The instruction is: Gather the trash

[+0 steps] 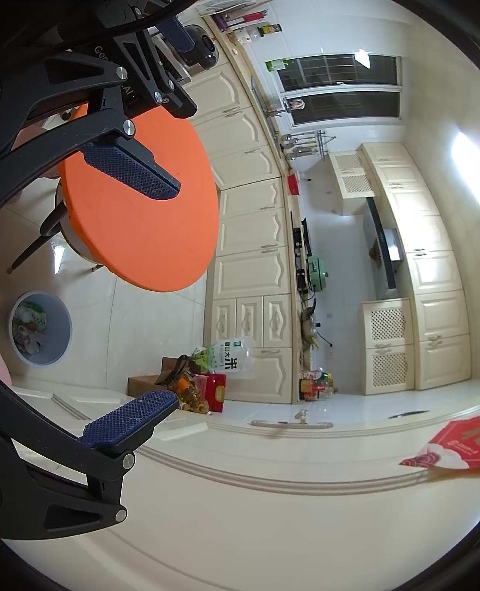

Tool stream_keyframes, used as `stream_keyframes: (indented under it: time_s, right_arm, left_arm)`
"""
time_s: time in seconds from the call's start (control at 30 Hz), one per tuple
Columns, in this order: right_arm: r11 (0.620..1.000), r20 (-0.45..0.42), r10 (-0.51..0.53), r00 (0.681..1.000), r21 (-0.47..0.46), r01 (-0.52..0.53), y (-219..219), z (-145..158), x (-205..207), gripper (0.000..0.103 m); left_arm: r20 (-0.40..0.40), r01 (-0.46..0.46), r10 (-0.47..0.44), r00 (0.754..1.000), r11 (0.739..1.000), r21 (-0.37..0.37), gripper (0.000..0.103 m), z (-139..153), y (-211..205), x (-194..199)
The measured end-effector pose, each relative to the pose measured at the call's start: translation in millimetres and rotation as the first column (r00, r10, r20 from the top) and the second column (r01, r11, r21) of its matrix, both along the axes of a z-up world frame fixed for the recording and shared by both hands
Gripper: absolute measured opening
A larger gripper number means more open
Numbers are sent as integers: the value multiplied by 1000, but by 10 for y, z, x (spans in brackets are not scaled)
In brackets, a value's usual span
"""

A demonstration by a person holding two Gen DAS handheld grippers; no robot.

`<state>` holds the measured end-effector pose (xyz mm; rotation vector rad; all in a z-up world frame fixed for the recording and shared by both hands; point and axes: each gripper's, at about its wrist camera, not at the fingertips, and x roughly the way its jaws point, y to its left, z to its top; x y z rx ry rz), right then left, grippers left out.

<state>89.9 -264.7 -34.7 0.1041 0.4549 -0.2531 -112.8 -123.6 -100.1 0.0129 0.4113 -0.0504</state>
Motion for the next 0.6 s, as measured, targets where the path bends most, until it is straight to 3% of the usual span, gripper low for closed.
stream_keyframes:
  time_s: [0.6]
  right_arm:
    - [1000,-31,-24,999,0,24,27,-51,-55,103]
  left_arm:
    - [-33,27,-26,999,1000,9,90,-23,-4,-35]
